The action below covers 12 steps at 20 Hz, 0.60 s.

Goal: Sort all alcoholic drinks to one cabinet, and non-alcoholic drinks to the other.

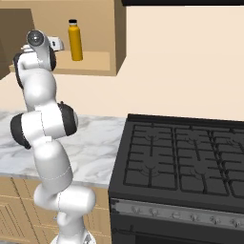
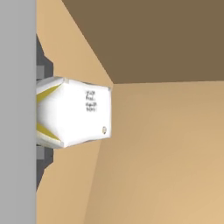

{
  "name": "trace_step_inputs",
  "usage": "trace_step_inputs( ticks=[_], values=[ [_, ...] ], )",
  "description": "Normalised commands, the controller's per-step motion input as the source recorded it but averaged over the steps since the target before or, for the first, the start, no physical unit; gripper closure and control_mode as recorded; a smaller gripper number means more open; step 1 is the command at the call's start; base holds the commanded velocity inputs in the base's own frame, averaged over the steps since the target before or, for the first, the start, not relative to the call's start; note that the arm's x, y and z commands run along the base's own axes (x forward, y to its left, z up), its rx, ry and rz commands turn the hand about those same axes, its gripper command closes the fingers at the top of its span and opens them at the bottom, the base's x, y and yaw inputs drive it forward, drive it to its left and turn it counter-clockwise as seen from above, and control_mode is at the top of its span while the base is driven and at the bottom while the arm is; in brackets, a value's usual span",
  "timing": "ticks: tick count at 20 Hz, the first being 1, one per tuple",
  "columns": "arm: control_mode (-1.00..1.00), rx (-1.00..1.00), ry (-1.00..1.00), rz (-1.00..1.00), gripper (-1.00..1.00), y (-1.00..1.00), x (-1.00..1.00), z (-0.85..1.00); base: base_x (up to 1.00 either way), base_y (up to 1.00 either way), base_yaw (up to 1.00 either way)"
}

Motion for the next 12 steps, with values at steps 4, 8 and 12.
trace_step_inputs(
  ticks=[4,8,12],
  values=[
    [-1.00,0.00,0.03,0.00,1.00,0.02,0.00,-0.11,0.00,0.00,0.00],
    [-1.00,0.00,0.02,0.00,-1.00,0.02,0.04,-0.08,0.00,0.00,0.00],
    [-1.00,0.03,-0.02,0.00,-1.00,0.00,0.00,-0.01,0.00,0.00,0.00]
  ],
)
